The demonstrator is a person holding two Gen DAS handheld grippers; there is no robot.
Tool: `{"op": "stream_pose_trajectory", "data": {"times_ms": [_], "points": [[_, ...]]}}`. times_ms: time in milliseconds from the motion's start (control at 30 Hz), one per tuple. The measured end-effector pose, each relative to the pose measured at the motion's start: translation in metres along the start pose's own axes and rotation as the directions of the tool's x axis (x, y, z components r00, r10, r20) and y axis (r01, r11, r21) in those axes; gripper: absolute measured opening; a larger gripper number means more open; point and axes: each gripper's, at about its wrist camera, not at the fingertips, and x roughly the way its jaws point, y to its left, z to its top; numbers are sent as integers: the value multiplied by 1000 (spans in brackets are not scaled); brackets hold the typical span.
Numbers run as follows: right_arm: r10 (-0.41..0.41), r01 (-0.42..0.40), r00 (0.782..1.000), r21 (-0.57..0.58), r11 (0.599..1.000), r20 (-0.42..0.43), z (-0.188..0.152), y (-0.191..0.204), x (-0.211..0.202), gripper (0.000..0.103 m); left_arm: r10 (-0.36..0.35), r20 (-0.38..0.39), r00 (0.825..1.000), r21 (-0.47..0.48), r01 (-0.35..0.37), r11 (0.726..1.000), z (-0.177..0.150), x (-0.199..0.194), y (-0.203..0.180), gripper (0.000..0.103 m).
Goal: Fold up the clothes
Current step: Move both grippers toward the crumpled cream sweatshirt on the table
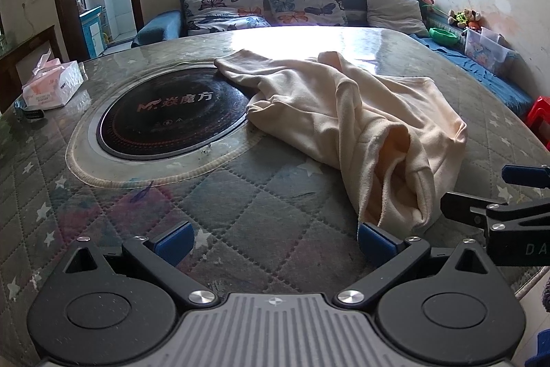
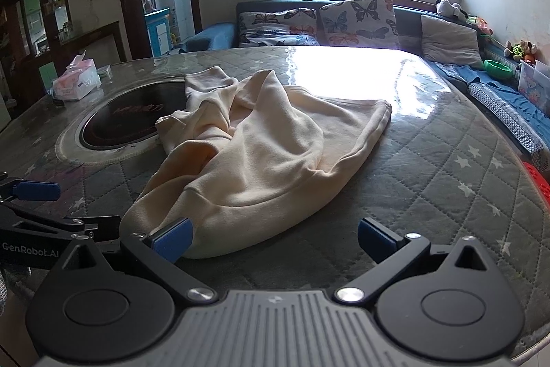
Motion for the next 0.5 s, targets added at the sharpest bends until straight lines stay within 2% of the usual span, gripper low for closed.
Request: {"op": "stream_pose_trajectory", "data": {"times_ms": [500], "points": [[6,-6,1000,-6,1000,-4,1,2,1,103,-6,4,1000,13,6,1000,1,0,-3,103]]}}
